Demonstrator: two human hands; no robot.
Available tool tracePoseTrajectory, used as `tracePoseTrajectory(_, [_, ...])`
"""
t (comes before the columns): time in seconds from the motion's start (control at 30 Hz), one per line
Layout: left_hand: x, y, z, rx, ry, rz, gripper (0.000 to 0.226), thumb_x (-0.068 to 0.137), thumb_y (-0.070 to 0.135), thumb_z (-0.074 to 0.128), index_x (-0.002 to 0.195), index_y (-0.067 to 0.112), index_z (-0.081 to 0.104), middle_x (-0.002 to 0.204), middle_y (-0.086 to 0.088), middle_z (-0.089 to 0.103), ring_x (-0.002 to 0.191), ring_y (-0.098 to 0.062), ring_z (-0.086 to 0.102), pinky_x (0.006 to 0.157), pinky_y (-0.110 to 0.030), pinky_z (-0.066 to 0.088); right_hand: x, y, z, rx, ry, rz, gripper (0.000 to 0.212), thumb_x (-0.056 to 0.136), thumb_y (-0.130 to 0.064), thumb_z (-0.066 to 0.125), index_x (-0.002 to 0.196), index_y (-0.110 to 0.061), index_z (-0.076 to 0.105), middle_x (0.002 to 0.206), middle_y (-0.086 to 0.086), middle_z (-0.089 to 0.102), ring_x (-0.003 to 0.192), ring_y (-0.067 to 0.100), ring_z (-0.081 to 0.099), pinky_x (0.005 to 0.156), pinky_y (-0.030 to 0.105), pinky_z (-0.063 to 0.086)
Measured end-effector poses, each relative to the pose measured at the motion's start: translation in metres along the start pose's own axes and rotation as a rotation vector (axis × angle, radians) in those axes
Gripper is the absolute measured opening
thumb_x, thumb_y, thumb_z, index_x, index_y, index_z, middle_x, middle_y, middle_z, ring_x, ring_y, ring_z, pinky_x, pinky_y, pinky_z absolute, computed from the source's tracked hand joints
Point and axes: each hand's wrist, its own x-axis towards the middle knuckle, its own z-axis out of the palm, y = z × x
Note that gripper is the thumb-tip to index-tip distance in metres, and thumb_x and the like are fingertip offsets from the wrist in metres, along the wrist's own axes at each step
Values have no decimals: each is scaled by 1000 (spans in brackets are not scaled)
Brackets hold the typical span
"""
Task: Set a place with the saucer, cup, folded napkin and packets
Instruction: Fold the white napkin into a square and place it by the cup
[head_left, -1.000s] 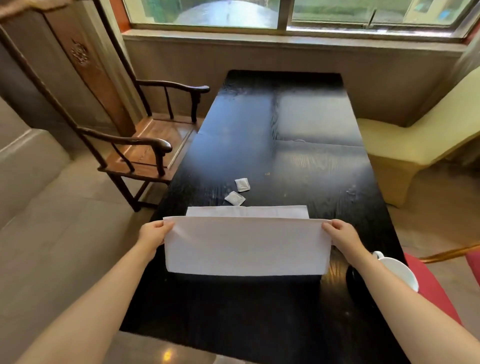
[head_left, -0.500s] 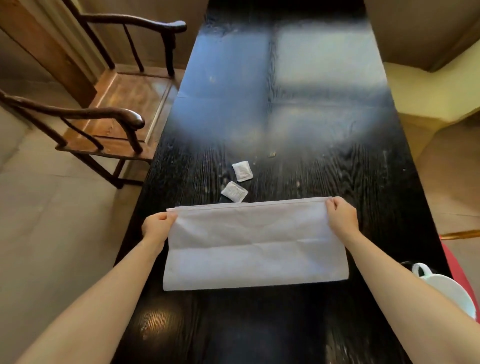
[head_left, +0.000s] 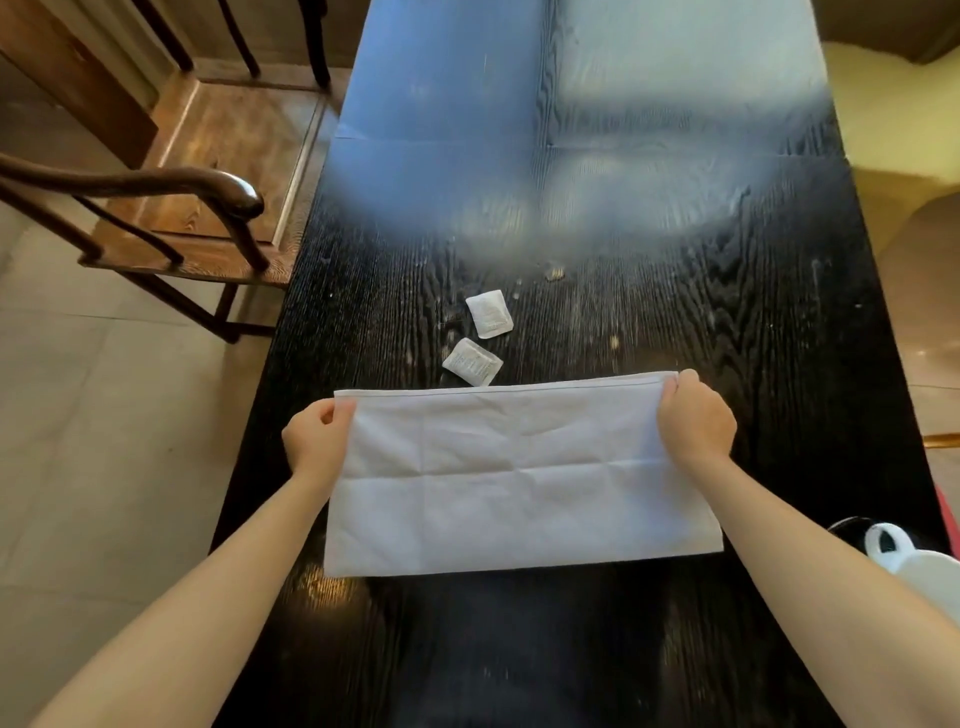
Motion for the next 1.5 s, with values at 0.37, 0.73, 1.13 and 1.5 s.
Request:
tracePoseTrajectory(0.37, [-34,-8,36,545,-20,541,46,92,24,43,137,13,42,145,-12,42,134,-29,38,110,-47,25,-30,-63,9,164,110,-280,24,76,-5,55,99,0,56,102,20,60,97,38,52,83,47,42])
tracePoseTrajectory(0.73, [-38,-51,49,826,-89,530,64,89,52,14,147,24,10,158,-1,12,146,-18,8,117,-35,-7,-69,-56,65,-125,-115,-668,56,91,-51,28,140,-27,39,149,-1,41,138,27,36,111,50,13])
tracePoseTrajectory(1.13, [-109,-40,68,707,-106,523,63,94,46,7,147,13,16,156,-6,13,145,-20,8,115,-36,-8,-114,-50,50,-100,-151,-678,57,87,-33,31,135,-5,46,143,14,47,129,34,47,106,52,37])
tracePoseTrajectory(1.5, [-96,-92,19,959,-154,589,68,82,54,-7,140,20,-14,150,2,-19,140,-12,-16,114,-29,-20,-128,23,46,-240,-230,-740,63,95,-53,11,147,-18,17,155,0,19,144,23,17,115,39,-2])
